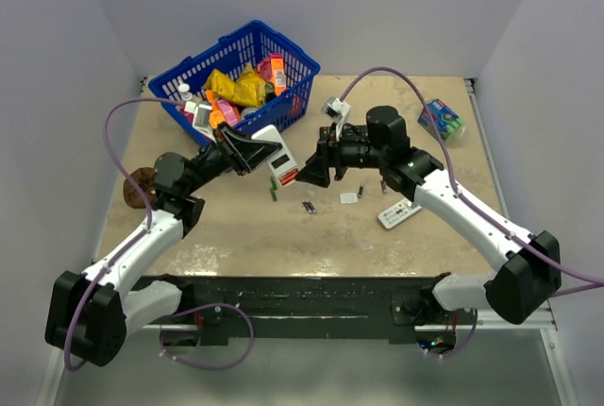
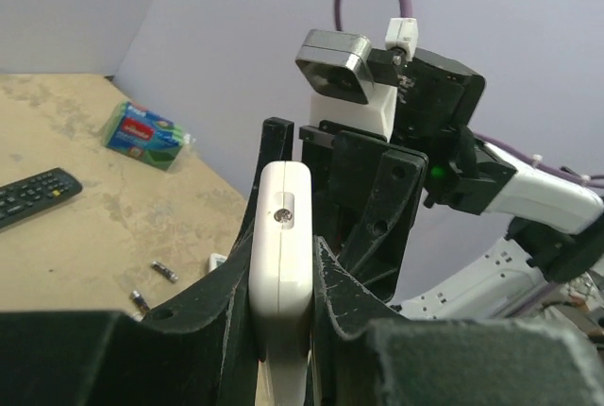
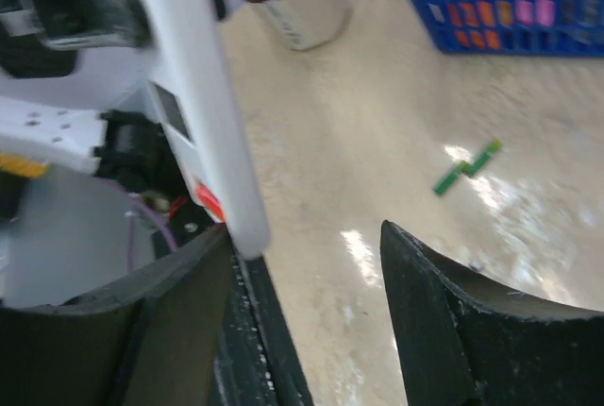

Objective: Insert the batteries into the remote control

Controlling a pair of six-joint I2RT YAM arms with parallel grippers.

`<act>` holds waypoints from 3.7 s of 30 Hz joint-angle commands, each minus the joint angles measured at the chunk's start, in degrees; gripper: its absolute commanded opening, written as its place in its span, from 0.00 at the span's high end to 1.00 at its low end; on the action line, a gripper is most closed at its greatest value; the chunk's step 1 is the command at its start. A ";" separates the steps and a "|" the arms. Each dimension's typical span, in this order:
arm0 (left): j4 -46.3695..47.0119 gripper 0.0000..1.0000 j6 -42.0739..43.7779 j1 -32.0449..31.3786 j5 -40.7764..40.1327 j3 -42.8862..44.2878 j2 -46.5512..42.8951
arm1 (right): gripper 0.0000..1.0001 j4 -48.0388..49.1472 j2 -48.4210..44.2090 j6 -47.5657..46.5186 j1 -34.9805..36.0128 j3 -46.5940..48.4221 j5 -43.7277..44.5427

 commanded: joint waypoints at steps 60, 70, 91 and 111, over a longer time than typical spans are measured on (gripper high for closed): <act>-42.58 1.00 10.19 0.46 -23.25 -0.02 -4.43 | 0.31 -35.56 40.11 1.39 -3.59 16.31 48.38; -42.67 1.00 10.27 0.46 -23.07 0.07 -4.34 | 0.37 -34.77 39.50 2.18 -3.67 13.76 48.82; -36.36 1.00 0.62 0.46 -20.26 -2.65 -1.88 | 0.69 -25.19 29.75 -0.10 -3.59 9.55 46.53; -21.93 1.00 -17.32 0.54 -18.24 -5.73 3.22 | 0.73 10.29 -1.18 -0.99 3.26 -5.40 37.83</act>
